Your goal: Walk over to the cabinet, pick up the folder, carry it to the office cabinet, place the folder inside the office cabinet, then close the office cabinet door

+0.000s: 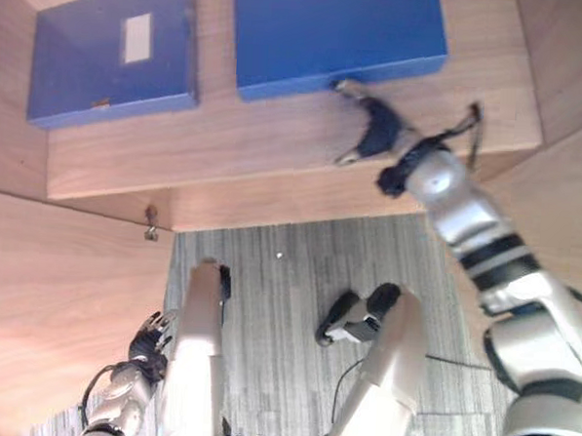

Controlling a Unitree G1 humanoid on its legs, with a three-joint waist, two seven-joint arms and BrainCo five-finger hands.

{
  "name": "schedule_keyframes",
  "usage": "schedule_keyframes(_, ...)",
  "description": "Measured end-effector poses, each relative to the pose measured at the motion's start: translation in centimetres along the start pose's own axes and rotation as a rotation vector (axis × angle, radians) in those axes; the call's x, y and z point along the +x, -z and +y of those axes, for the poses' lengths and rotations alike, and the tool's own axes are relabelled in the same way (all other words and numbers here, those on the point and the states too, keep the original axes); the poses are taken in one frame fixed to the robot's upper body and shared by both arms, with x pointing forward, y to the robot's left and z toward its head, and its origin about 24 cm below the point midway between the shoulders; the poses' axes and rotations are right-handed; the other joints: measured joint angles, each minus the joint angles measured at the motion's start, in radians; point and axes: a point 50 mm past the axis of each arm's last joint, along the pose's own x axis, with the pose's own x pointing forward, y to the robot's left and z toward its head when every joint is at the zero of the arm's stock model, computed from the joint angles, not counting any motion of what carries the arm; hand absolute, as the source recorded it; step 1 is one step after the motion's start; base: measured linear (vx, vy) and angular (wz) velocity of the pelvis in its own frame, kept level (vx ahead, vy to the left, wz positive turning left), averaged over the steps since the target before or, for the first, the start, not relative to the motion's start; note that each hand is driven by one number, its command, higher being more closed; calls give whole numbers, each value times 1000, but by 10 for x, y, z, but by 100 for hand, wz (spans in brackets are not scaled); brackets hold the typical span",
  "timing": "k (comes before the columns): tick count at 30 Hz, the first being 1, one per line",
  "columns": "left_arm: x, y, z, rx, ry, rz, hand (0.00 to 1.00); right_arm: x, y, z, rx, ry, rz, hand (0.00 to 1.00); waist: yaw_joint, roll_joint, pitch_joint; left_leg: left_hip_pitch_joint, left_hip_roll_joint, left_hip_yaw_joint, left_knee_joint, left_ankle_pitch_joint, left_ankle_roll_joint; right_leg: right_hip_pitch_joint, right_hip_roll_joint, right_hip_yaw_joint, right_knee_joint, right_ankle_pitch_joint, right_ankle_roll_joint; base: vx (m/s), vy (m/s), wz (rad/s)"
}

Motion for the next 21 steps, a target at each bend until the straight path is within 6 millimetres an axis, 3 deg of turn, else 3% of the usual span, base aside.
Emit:
schedule_keyframes(2, 1, -1, -4, 4, 15, -1, 0, 7, -10, 7, 5, -46, -39, 0, 15, 0, 0, -11, -6, -3, 1, 3, -6, 2, -12, -6, -1, 0, 1, 47, -34, 15)
schedule_keyframes(6, 2, -2, -5, 6, 23, -5, 0, 13, -18, 14, 18, -76, -68, 0, 13, 0, 0, -13, -20, 9, 8, 47, -47, 23, -42, 1, -1, 3, 27, 103, 9, 18)
schedule_keyframes(10, 4, -7, -10, 5, 38, -19, 0, 19, -26, 19, 33, -83, -96, 0, 11, -1, 1, -16, -36, 39, 16, 47, -48, 29, -66, 20, -3, 10, 32, 108, 14, 18)
schedule_keyframes(14, 4, -7, -9, 10, 37, -18, 0, 25, -31, 38, 33, -132, -111, 0, 13, -5, 3, 7, -34, 49, 13, 43, -48, 57, -65, 24, -17, 12, 53, 75, -30, 2)
schedule_keyframes(21, 4, -6, -8, 16, 33, -16, 0, 30, -34, 48, -53, -132, -113, 0, 14, -10, 6, 43, -35, 58, -23, 47, -48, 92, -57, 22, -60, 22, 94, 21, -55, -1)
